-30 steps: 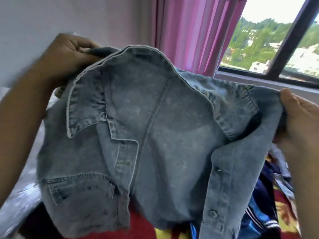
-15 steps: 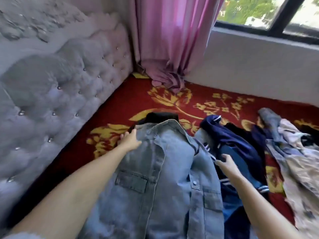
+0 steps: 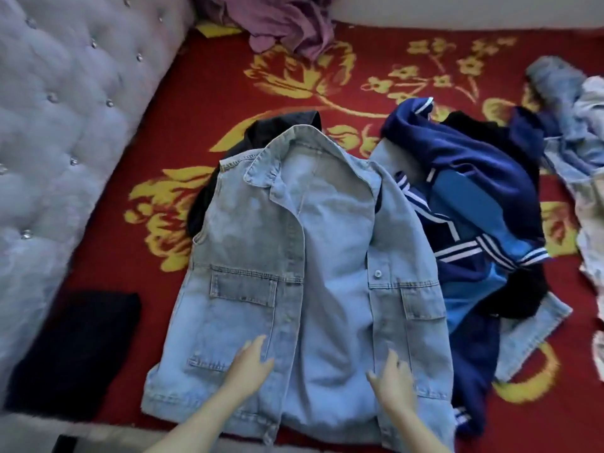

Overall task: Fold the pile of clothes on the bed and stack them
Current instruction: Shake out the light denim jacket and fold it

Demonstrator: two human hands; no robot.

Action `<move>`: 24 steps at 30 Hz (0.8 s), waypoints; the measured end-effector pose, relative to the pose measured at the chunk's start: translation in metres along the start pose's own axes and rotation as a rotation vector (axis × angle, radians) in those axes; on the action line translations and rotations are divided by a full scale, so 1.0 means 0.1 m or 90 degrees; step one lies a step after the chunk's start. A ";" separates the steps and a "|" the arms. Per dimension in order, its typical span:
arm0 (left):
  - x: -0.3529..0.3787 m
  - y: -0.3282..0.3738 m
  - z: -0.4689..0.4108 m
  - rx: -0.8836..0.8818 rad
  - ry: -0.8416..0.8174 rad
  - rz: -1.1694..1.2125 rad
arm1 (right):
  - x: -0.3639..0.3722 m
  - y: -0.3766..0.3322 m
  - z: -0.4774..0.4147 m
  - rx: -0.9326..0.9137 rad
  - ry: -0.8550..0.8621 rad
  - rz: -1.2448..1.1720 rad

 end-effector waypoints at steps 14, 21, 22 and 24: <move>-0.26 1.95 -0.96 0.377 0.249 -0.085 | 0.24 0.27 -0.57 -0.025 0.054 -0.012; -0.56 2.86 -1.67 0.276 0.263 0.142 | 0.23 0.30 -0.76 -0.059 0.104 0.015; -0.62 2.94 -1.77 0.240 0.251 0.225 | 0.23 0.30 -0.75 -0.071 0.124 0.004; -0.71 3.05 -1.92 0.175 0.249 0.345 | 0.31 0.34 -0.77 -0.089 0.100 -0.032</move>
Point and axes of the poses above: each hand's wrist, its own z-axis away from the middle knuckle, its own x-axis out of the palm, y = z × x, the point moved 2 cm from there along -z, towards the middle knuckle, and after that the axes turned 6 degrees about -y, right-handed, at the moved point
